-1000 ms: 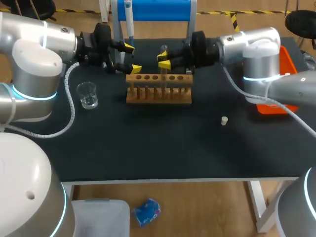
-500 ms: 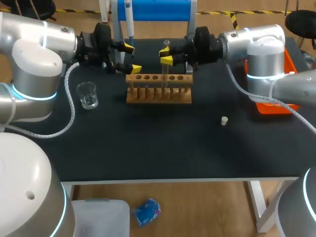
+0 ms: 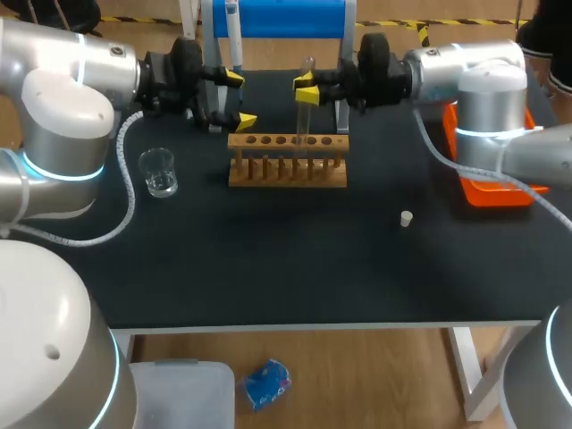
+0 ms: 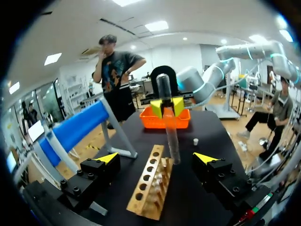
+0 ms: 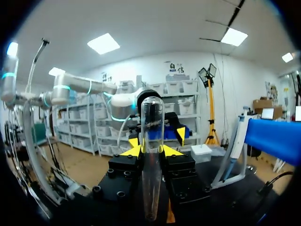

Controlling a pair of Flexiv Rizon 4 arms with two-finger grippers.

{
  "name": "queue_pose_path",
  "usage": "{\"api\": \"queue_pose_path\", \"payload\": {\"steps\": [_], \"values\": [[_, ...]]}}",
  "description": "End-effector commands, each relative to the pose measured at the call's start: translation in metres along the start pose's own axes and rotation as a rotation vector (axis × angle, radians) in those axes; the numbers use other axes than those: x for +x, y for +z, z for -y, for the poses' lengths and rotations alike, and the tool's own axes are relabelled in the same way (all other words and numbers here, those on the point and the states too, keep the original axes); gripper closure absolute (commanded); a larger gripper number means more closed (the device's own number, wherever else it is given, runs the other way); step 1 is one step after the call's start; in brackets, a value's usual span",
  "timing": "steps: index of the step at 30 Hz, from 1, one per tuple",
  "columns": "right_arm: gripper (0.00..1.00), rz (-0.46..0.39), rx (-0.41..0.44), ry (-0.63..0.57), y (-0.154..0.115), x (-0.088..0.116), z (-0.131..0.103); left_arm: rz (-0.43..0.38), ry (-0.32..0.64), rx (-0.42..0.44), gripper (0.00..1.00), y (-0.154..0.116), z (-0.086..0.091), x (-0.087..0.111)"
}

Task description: Invert the test tube, pick up the pipette, mount the tip to pipette, aspirate from beaker and dispense into the tube, eject the tip, return the pipette, and cap with the stopper.

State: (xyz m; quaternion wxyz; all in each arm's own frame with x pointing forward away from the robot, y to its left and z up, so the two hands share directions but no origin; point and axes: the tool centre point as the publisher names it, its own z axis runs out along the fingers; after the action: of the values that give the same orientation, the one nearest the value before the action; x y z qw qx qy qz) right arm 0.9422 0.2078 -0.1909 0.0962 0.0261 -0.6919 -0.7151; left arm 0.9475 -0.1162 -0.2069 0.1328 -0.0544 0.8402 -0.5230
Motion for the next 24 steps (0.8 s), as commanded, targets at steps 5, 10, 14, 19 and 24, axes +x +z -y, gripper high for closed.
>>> {"api": "queue_pose_path", "payload": {"steps": [5, 10, 14, 19, 24], "values": [[1.00, -0.039, 0.008, 0.251, -0.009, -0.001, -0.001, 0.100, 0.218, 0.047, 0.00, -0.010, 0.009, 0.017], [1.00, -0.039, 0.008, 0.251, -0.009, -0.001, -0.001, 0.100, 0.218, 0.047, 0.00, -0.010, 0.009, 0.017], [1.00, -0.039, 0.008, 0.251, -0.009, -0.001, -0.001, 0.100, 0.218, 0.047, 0.00, -0.010, 0.009, 0.017], [1.00, -0.038, -0.001, 0.312, -0.010, -0.002, -0.002, 0.132, 0.304, 0.048, 0.00, -0.010, 0.012, 0.017], [1.00, -0.061, -0.100, 0.625, -0.011, 0.001, -0.008, 0.225, 0.651, 0.126, 0.00, -0.010, 0.017, 0.020]]}}
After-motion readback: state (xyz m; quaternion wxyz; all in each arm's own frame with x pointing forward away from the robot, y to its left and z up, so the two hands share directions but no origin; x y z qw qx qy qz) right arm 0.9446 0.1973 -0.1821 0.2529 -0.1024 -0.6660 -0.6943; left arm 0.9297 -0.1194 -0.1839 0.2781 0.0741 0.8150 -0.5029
